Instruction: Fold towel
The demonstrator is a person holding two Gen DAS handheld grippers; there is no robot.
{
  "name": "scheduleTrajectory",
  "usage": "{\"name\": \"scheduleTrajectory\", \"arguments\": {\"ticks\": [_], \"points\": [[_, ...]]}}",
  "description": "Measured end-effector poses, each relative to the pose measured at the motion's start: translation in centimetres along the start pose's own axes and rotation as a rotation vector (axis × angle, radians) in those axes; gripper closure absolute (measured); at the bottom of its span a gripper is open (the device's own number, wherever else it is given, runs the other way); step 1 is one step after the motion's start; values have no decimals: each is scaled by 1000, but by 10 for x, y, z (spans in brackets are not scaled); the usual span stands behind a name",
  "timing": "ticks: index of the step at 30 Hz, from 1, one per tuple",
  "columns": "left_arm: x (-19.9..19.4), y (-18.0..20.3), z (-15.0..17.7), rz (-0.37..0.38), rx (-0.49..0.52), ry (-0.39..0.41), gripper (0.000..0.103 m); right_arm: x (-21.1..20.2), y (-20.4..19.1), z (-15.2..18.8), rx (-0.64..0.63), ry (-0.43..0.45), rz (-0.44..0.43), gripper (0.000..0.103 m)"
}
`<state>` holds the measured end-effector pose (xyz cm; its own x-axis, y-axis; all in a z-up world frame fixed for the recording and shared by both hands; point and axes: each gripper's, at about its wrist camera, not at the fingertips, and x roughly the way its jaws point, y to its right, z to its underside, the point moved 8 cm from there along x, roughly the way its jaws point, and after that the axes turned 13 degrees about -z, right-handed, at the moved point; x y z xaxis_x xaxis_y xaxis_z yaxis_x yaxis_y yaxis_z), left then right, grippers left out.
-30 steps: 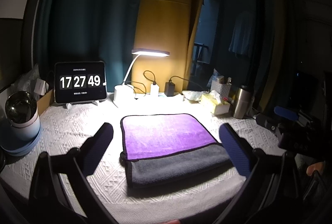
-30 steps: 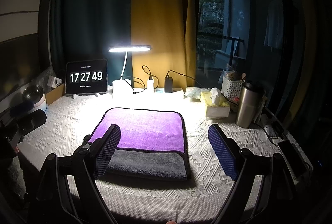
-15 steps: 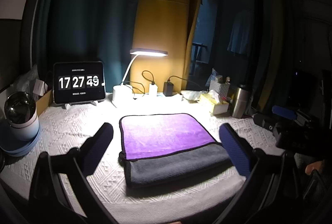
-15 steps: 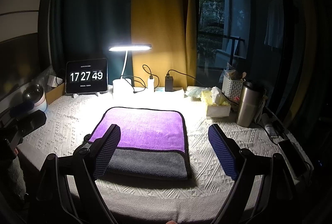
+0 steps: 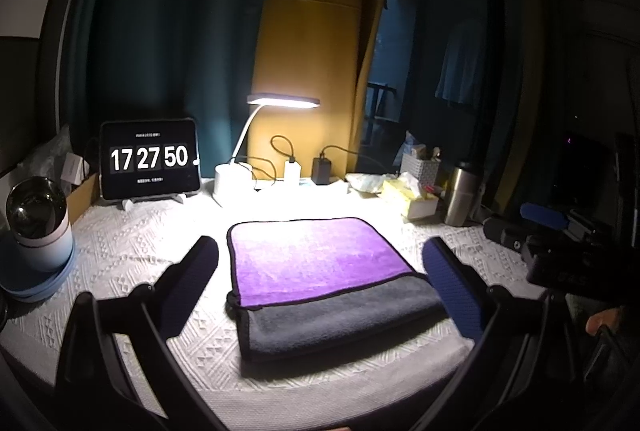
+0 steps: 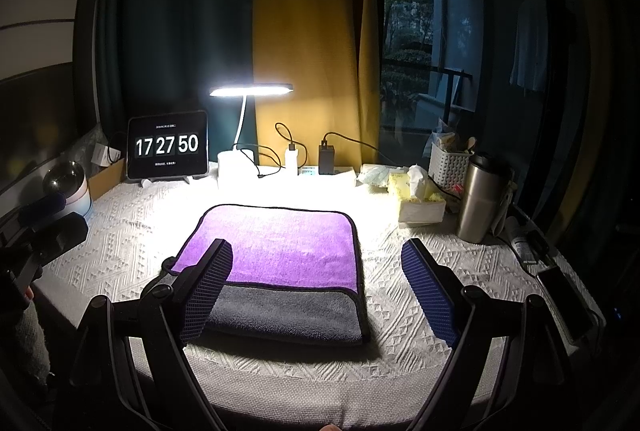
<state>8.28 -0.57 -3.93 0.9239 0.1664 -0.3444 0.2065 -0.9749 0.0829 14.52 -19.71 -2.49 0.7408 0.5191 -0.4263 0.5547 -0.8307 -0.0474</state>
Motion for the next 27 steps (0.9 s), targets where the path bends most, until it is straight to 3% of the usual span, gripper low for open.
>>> {"name": "scheduleTrajectory", "arguments": {"ticks": [13, 27], "points": [[9, 1, 5, -7, 0, -21, 1, 14, 0, 13, 13, -26, -11, 14], [73, 0, 33, -35, 12, -191, 1, 60, 24, 32, 77, -135, -28, 14]]}}
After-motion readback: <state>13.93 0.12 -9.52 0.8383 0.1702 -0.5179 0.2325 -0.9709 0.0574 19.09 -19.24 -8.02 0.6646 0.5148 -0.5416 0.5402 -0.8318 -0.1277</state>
